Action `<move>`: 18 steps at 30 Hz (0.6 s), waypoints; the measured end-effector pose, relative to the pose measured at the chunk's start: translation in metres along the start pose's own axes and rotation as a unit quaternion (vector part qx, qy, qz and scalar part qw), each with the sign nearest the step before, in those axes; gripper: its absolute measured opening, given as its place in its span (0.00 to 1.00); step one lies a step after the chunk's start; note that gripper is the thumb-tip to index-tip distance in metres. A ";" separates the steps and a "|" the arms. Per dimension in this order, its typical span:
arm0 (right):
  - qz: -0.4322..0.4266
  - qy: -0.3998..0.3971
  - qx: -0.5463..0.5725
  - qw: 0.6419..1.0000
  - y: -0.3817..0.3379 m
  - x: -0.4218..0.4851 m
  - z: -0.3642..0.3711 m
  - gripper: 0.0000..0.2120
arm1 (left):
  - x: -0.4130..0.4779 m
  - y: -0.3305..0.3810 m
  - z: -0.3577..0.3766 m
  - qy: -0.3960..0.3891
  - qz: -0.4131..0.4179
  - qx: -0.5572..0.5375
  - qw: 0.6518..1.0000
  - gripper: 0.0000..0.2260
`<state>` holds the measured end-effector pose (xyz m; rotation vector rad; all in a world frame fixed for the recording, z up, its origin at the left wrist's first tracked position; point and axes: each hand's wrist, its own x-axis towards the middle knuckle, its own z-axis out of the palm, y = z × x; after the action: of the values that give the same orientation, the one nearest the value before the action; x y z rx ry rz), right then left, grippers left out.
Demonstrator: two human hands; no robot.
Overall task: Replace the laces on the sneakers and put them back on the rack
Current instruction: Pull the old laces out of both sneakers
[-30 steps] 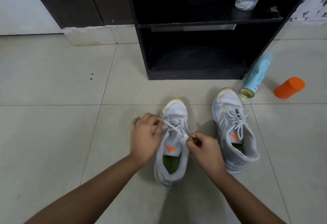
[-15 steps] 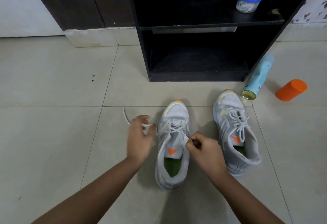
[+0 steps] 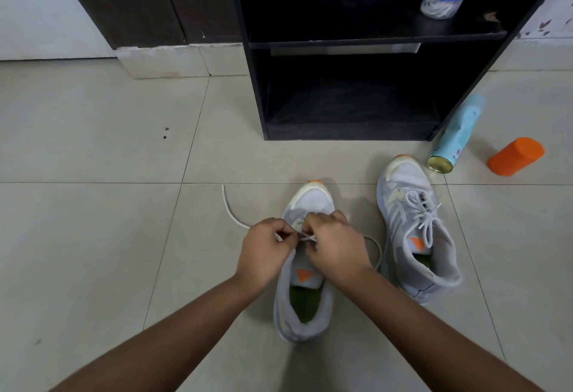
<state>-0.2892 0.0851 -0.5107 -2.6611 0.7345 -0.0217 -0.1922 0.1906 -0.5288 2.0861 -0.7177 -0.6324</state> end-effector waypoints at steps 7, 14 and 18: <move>-0.026 0.071 -0.050 0.996 0.003 0.002 0.007 0.10 | -0.001 -0.008 -0.002 0.001 -0.002 -0.050 0.999 0.05; 0.223 0.135 0.414 0.872 0.054 0.000 0.007 0.09 | -0.001 -0.016 -0.002 0.008 -0.023 -0.047 0.999 0.05; 0.125 0.116 0.290 0.942 0.053 -0.005 0.006 0.17 | -0.002 -0.016 -0.002 -0.008 -0.016 -0.021 1.000 0.05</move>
<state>-0.3191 0.0479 -0.5354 -2.0098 0.9617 -0.4233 -0.1879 0.2010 -0.5407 2.0592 -0.6764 -0.6775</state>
